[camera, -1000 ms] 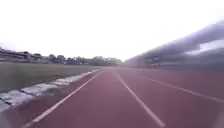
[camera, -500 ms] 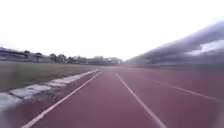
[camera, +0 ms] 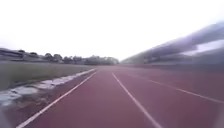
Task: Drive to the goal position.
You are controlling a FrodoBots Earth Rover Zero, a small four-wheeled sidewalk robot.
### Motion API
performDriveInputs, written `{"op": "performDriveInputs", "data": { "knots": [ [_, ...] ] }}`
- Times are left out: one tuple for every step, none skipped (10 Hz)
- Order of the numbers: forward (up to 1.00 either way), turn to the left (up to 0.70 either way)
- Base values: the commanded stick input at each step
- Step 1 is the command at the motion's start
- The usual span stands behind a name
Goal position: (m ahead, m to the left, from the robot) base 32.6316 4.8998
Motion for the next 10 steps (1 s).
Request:
{"op": "performDriveInputs", "data": {
  "knots": [
    [0.66,0.00],
    [0.66,0.00],
    [0.66,0.00],
    [0.66,0.00],
    [0.66,0.00],
    [0.66,0.00],
    [0.66,0.00],
    [0.66,0.00],
    [0.70,0.00],
    [0.70,0.00]
  ]
}}
